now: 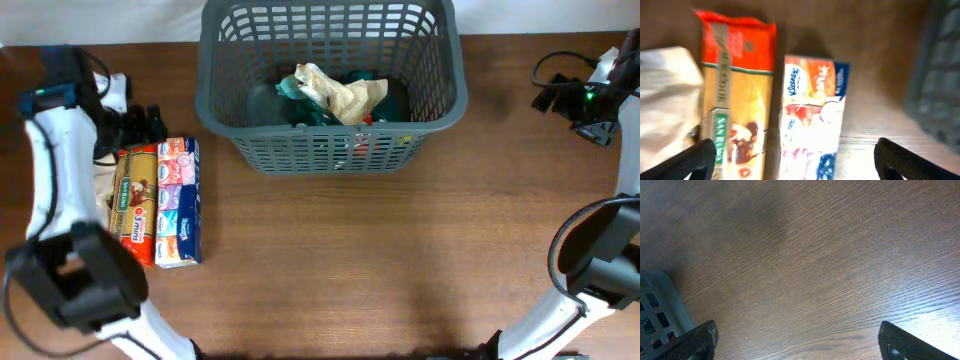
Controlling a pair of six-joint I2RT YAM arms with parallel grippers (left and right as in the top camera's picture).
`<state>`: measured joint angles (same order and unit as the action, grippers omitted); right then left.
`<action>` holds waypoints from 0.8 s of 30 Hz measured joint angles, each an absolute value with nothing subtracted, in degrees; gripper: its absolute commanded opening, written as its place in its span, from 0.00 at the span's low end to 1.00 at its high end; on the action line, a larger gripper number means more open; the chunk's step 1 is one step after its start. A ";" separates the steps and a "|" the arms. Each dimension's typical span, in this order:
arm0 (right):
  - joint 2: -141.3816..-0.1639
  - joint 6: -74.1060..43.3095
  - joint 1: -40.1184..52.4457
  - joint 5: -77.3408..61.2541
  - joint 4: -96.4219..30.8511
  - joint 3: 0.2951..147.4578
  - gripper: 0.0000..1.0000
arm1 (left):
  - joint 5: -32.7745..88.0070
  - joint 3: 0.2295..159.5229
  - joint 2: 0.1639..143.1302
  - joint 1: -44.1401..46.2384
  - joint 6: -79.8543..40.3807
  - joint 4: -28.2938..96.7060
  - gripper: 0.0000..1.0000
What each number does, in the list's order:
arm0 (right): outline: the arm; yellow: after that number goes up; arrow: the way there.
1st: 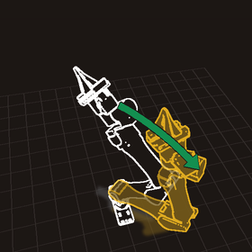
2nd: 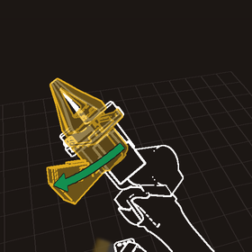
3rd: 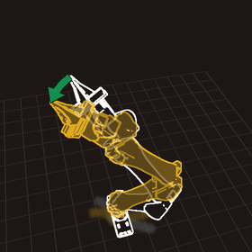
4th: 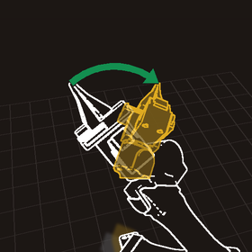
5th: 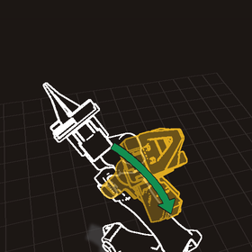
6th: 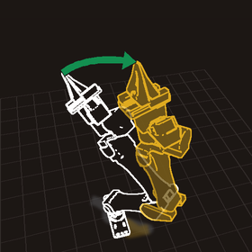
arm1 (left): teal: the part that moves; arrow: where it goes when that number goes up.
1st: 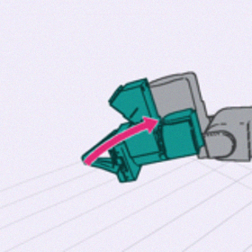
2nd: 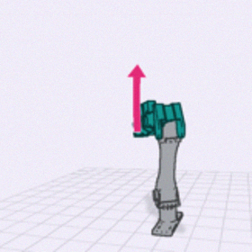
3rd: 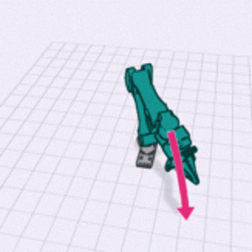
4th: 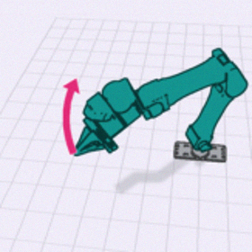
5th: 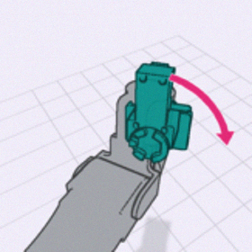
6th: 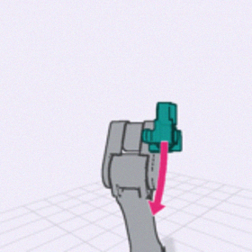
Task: Pack container
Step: 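Reach the left gripper to the blue-and-white box and grasp it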
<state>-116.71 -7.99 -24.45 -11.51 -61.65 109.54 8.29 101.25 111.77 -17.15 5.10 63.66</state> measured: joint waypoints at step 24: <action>-116.71 -7.99 -24.45 -11.51 -61.65 109.54 0.99 | 3.57 105.08 129.51 -10.50 8.36 64.53 0.02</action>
<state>-116.71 -7.99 -24.45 -11.51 -61.65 109.54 3.57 105.08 129.51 -10.50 8.36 64.53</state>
